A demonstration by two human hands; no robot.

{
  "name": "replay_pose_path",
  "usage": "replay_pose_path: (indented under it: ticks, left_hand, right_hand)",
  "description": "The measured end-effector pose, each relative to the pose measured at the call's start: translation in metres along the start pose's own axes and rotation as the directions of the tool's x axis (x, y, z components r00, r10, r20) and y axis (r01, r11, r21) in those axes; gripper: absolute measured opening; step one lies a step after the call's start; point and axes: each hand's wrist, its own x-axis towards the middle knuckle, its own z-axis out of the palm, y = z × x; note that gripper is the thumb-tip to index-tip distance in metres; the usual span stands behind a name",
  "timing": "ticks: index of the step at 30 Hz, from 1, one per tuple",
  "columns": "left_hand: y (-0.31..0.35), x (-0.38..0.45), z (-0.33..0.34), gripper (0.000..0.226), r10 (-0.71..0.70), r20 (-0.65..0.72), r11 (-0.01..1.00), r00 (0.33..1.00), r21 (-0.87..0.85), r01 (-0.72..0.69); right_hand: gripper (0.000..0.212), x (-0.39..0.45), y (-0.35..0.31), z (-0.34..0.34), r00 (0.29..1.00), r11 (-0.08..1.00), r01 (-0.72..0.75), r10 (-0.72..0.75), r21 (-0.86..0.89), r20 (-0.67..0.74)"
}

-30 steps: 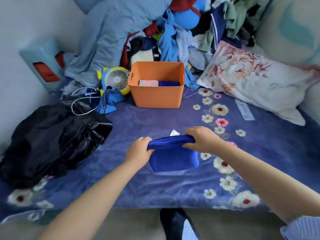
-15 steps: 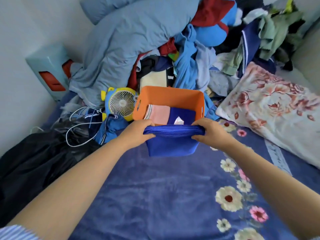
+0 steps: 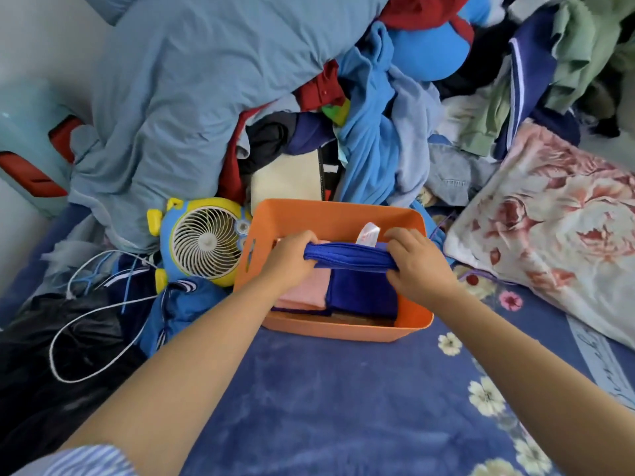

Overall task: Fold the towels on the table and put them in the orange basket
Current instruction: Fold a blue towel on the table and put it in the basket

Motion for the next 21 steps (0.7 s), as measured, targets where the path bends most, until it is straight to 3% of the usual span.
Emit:
replay_pose_path:
  ticks: [2, 3, 6, 9, 10, 13, 15, 18, 19, 21]
  left_hand:
    - [-0.016, 0.019, 0.018, 0.020, -0.055, 0.119, 0.997, 0.991, -0.045, 0.061]
    - [-0.023, 0.026, 0.026, 0.020, -0.067, 0.187, 0.995, 0.980, -0.059, 0.079]
    - [-0.042, 0.047, 0.047, 0.019, -0.095, 0.356, 0.986, 0.930, -0.092, 0.136]
    - [-0.055, 0.066, 0.064, 0.011, -0.155, 0.449, 0.943, 0.880, -0.199, 0.268]
    - [-0.059, 0.073, 0.071, 0.013, -0.170, 0.465, 0.910, 0.869, -0.264, 0.319]
    - [-0.066, 0.096, 0.099, 0.008, -0.270, 0.497, 0.728, 0.825, -0.456, 0.513]
    - [-0.067, 0.111, 0.118, 0.009, -0.352, 0.478, 0.644, 0.805, -0.500, 0.578]
    - [-0.069, 0.133, 0.146, 0.016, -0.465, 0.392, 0.630, 0.794, -0.483, 0.608]
    - [-0.070, 0.142, 0.155, 0.023, -0.490, 0.363, 0.638, 0.793, -0.471, 0.610]
    - [-0.071, 0.153, 0.169, 0.028, -0.523, 0.294, 0.666, 0.800, -0.446, 0.599]
  right_hand:
    - [0.026, 0.007, 0.014, 0.018, 0.985, 0.989, 0.065, -0.085, 0.133, 0.148]
    - [0.026, 0.010, 0.020, 0.026, 0.969, 0.971, 0.025, -0.081, 0.237, 0.232]
    - [0.037, 0.018, 0.042, 0.054, 0.882, 0.856, -0.284, 0.057, 0.432, 0.467]
    - [0.034, 0.028, 0.066, 0.075, 0.750, 0.702, -0.551, 0.179, 0.452, 0.637]
    - [0.031, 0.031, 0.073, 0.082, 0.704, 0.607, -0.644, 0.233, 0.466, 0.671]
    - [0.019, 0.042, 0.091, 0.111, 0.508, 0.143, -0.850, 0.471, 0.506, 0.721]
    - [0.026, 0.048, 0.104, 0.137, 0.366, -0.030, -0.875, 0.611, 0.483, 0.702]
    - [0.018, 0.060, 0.112, 0.164, 0.181, -0.082, -0.930, 0.745, 0.358, 0.642]
    - [0.017, 0.064, 0.116, 0.174, 0.158, -0.081, -0.936, 0.772, 0.343, 0.616]
    - [0.016, 0.070, 0.121, 0.191, 0.177, -0.049, -0.925, 0.821, 0.376, 0.543]
